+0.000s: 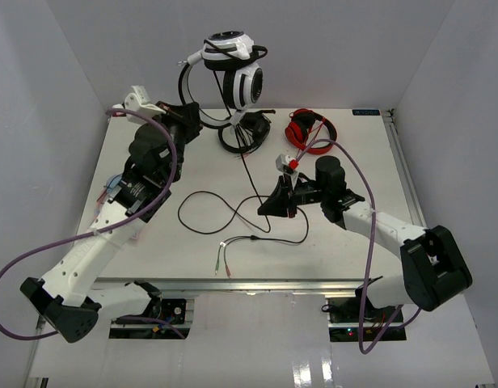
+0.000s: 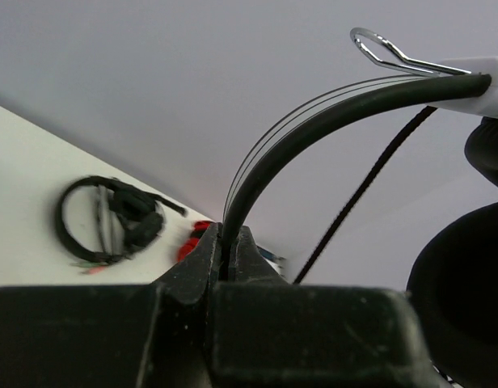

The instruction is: Wrap the headphones

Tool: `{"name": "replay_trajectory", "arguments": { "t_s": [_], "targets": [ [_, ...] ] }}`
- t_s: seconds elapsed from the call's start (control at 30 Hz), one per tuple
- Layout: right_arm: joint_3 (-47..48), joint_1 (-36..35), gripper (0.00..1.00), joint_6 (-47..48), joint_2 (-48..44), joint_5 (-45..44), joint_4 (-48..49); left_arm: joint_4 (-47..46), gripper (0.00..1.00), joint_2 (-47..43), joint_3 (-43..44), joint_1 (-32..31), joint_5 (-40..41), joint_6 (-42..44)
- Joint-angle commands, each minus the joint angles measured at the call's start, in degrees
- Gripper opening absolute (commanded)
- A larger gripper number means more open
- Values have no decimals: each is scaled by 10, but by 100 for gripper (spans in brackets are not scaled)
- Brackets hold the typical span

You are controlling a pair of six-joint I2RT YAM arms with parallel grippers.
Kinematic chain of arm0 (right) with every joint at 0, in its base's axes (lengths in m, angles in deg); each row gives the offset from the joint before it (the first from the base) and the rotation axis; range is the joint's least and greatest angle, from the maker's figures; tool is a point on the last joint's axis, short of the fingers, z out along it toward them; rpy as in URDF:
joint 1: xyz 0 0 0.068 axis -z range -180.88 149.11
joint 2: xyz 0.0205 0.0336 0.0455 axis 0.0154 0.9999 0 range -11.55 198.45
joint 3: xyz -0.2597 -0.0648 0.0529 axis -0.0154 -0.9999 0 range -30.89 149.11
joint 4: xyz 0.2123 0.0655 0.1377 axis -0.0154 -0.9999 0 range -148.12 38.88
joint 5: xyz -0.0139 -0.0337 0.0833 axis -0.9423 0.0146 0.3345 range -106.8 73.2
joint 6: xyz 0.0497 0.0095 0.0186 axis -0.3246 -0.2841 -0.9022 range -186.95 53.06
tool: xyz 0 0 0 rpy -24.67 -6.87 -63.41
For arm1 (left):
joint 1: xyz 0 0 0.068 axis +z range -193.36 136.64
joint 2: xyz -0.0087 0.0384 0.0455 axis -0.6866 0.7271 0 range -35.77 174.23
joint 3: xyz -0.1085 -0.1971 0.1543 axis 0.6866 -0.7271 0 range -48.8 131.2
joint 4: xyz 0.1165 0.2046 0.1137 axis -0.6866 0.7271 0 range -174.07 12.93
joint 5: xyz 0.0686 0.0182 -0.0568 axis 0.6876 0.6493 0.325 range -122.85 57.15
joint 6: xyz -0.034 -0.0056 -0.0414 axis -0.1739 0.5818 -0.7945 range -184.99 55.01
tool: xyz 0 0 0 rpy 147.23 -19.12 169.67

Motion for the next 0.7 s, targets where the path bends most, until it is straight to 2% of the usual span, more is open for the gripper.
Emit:
{"name": "replay_trajectory", "arguments": {
  "t_s": [0.0, 0.03, 0.13, 0.3, 0.37, 0.5, 0.67],
  "targets": [
    [40, -2, 8, 204, -62, -114, -192, -13, 0, 21, 60, 2, 112, 121],
    [46, -2, 8, 231, -77, -141, -246, -12, 0, 28, 60, 7, 124, 147],
    [71, -6, 8, 313, -139, -237, -328, -26, 0, 52, 26, 39, 151, 230],
    [152, -77, 8, 461, -148, -357, -481, 14, 0, 120, 2, 90, 84, 208],
    [199, -93, 8, 494, -133, -448, -525, 30, 0, 170, 9, 90, 49, 214],
    [271, -99, 8, 545, -122, -576, -536, 39, 0, 226, -10, 65, 1, 264],
    [310, -103, 8, 586, -99, -631, -510, 17, 0, 230, -73, 25, -79, 342]
  ]
}}
